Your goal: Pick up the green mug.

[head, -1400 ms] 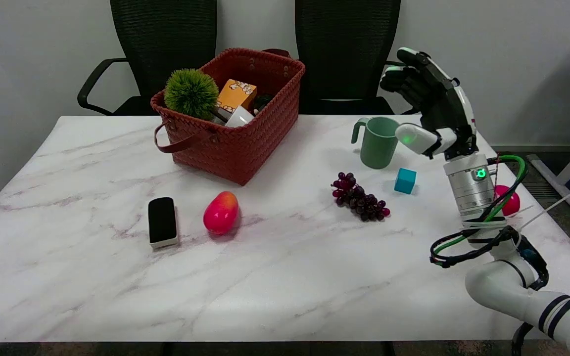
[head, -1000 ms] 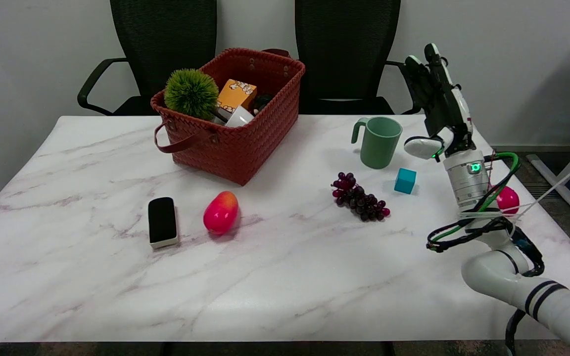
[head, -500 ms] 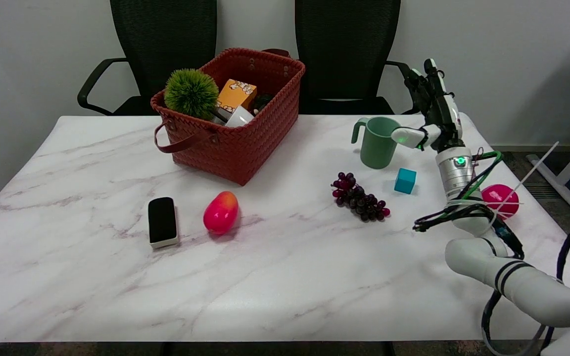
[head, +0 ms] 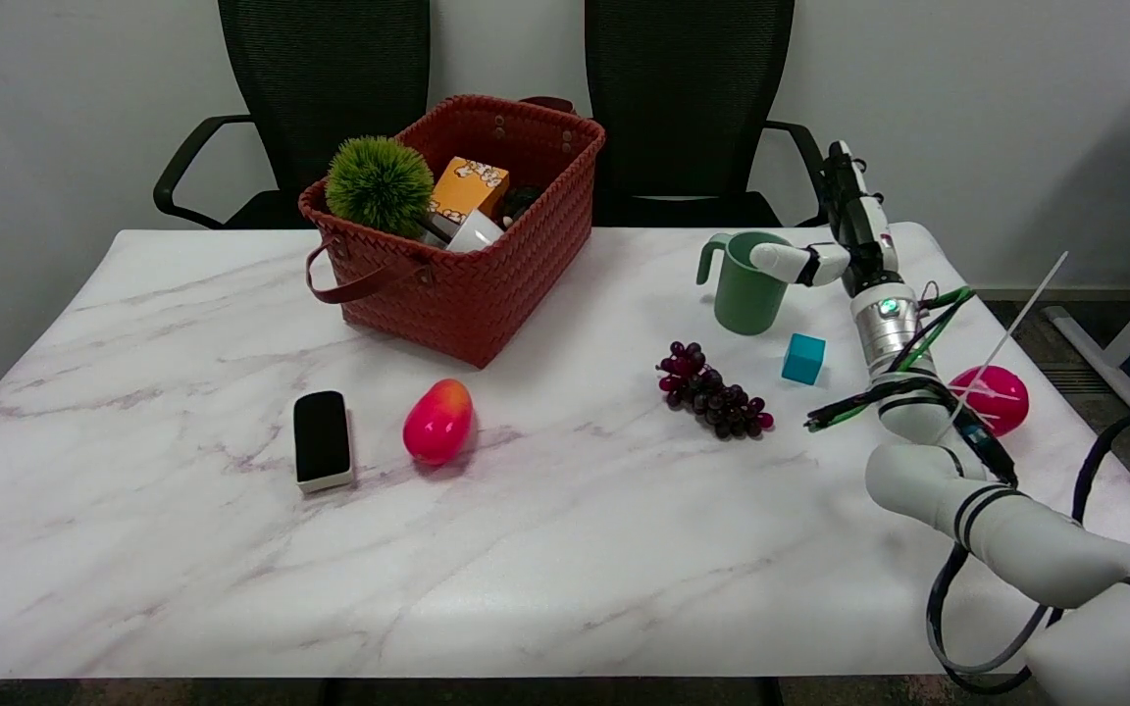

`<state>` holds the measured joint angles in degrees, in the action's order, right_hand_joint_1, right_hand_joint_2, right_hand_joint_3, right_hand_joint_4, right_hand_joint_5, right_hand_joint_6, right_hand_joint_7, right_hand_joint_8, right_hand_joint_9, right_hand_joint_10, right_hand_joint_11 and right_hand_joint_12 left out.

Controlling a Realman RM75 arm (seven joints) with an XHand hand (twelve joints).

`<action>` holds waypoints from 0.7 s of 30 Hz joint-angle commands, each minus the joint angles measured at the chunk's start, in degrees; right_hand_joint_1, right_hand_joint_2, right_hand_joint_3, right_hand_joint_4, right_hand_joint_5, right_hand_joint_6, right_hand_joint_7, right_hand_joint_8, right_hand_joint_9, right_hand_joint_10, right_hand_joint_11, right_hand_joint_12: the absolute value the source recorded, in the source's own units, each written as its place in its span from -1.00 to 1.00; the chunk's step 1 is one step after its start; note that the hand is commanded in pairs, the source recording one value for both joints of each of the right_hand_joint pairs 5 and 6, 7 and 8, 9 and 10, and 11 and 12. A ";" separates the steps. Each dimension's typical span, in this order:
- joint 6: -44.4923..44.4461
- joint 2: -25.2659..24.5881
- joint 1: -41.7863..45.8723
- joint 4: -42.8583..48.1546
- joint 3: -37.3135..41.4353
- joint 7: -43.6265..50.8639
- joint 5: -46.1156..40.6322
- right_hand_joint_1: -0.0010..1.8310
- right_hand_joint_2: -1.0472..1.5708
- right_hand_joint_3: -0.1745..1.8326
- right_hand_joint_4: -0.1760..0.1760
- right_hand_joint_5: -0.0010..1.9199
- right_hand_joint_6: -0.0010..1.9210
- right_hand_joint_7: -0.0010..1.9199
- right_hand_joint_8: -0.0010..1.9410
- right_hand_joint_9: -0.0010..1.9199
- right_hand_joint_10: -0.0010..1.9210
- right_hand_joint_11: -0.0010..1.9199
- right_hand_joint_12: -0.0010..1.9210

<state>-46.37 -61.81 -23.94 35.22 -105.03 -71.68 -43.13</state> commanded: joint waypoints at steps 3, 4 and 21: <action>5.44 -0.56 -4.17 -7.67 -0.05 5.08 -4.16 0.14 -0.50 -0.15 0.00 -1.00 -1.00 -1.00 -1.00 -0.94 -0.94 -1.00 -1.00; 5.44 -0.56 -4.09 -7.68 -0.05 5.08 -4.16 0.14 -0.50 -0.15 0.00 -1.00 -1.00 -1.00 -1.00 -0.95 -0.95 -1.00 -1.00; 11.06 -1.20 -4.17 -7.53 -1.09 6.36 -3.60 0.17 -0.48 -0.28 0.00 -1.00 -1.00 -1.00 -1.00 -1.00 -1.00 -1.00 -1.00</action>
<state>-40.21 -62.47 -27.33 28.81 -105.45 -67.15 -46.47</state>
